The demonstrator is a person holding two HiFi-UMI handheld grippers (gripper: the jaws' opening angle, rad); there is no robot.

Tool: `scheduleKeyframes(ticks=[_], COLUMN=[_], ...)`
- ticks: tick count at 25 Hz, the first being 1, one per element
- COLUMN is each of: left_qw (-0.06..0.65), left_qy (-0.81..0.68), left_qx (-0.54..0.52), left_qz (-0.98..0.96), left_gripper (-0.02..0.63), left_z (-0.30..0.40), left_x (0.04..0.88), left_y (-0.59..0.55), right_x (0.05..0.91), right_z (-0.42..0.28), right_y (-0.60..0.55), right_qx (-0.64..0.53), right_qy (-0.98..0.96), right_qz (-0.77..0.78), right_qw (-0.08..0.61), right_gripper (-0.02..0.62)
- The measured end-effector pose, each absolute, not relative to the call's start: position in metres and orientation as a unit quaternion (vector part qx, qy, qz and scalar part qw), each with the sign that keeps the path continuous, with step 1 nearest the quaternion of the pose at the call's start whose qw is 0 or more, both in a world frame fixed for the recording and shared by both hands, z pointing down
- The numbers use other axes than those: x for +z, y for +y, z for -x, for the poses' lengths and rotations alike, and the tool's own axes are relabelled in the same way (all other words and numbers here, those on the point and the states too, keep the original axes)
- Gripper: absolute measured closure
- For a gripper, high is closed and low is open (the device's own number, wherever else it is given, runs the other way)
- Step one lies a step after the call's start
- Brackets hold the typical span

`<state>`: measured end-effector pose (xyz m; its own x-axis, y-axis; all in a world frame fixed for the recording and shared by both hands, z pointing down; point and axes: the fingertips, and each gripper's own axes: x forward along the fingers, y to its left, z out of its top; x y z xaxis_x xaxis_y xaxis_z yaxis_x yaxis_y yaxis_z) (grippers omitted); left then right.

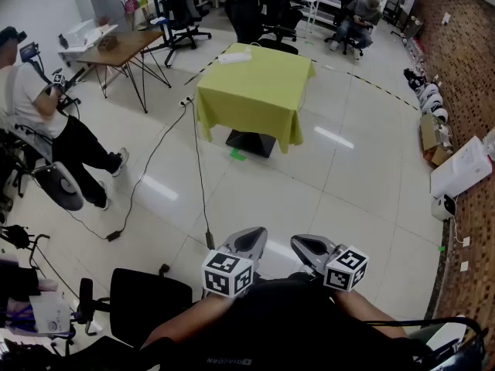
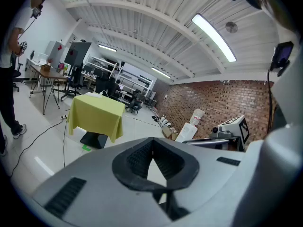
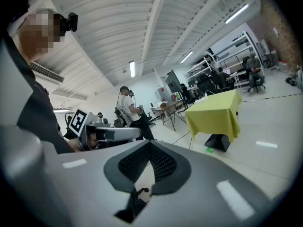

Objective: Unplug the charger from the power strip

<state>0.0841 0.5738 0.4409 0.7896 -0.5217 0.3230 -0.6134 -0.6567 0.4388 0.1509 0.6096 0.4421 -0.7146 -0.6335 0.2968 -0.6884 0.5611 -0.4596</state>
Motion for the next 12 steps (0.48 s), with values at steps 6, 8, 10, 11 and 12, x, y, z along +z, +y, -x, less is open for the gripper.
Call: scheduleKeyframes(ticks=[6,8,10,11,12], left_qw=[0.271,0.280,0.289,0.292,0.296], left_qy=[-0.325,-0.330,-0.338,-0.344,-0.350], left_qx=[0.070,0.067,0.062,0.059,0.055], left_qz=[-0.903,-0.899,-0.893,-0.890,-0.887], left_gripper=[0.601,0.601,0.601,0.601,0.601], left_z=[-0.068,-0.060,-0.051,-0.046,-0.041], left_x=[0.441,0.446,0.452,0.455,0.457], left_y=[0.552,0.550,0.549,0.547,0.543], right_x=[0.439,0.444,0.449,0.450,0.451], right_z=[-0.137,-0.132,-0.127,-0.124,-0.120], right_y=[0.587,0.586,0.585,0.582,0.578], right_qx=[0.271,0.279,0.288,0.290,0.291], right_qy=[-0.889,-0.887,-0.887,-0.887,-0.889], right_qz=[-0.366,-0.363,-0.357,-0.353,-0.348], right_qw=[0.052,0.056,0.061,0.063,0.066], right_gripper=[0.594,0.594,0.594,0.594,0.594])
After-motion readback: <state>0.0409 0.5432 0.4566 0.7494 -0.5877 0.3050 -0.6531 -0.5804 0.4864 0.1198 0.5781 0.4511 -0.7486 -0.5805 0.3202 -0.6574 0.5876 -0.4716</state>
